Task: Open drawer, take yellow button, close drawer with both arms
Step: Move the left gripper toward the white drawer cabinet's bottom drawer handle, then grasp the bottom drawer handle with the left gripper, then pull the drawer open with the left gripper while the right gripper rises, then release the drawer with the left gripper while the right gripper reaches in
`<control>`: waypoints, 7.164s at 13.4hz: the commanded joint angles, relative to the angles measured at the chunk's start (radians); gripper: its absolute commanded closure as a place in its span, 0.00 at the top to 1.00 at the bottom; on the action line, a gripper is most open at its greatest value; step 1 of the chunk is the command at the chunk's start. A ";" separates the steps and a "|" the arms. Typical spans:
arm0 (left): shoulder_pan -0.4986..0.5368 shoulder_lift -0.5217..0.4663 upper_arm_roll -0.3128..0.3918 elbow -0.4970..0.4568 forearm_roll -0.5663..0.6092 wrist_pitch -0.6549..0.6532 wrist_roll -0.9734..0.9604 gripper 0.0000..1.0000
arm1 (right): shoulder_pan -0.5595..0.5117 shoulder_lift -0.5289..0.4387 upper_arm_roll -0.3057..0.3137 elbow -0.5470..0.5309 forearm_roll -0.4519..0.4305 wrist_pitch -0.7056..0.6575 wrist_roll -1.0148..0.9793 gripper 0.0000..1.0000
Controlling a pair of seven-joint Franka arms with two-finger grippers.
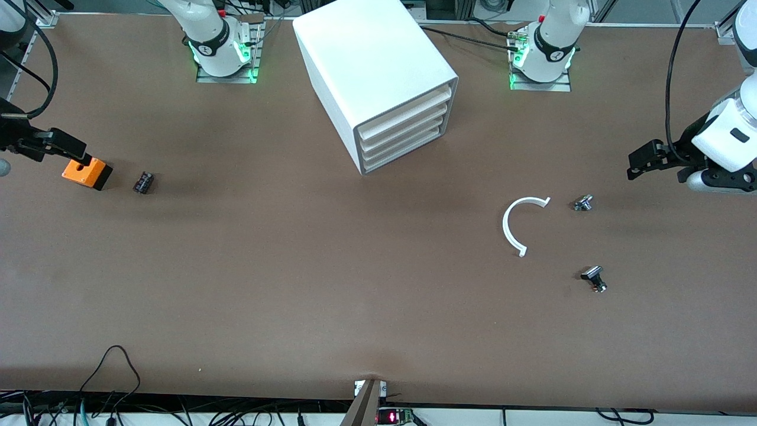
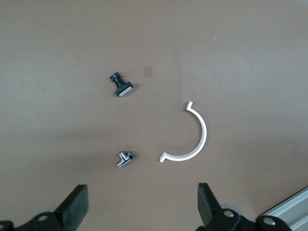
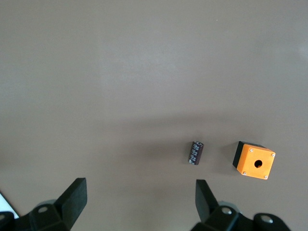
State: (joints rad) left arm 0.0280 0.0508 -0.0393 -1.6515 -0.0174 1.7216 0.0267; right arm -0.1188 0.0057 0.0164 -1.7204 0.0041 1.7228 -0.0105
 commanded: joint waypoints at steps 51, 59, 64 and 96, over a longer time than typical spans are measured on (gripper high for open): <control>-0.106 0.225 -0.277 -0.505 -0.900 0.038 0.318 1.00 | -0.004 0.033 0.004 0.027 -0.016 -0.005 -0.029 1.00; -0.106 0.208 -0.320 -0.550 -0.969 0.007 0.323 0.86 | -0.002 0.057 0.005 0.030 -0.004 0.015 -0.026 1.00; -0.105 0.195 -0.346 -0.557 -1.004 -0.014 0.311 0.69 | -0.007 0.118 0.004 0.030 -0.006 0.050 -0.012 1.00; -0.048 0.186 -0.166 -0.338 -0.724 0.352 0.322 1.00 | 0.295 0.315 0.073 0.033 -0.019 0.325 -0.243 1.00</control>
State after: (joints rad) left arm -0.0285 0.2557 -0.2302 -2.0341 -0.8476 2.0800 0.3737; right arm 0.1738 0.3194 0.0898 -1.7008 -0.0093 2.0284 -0.1140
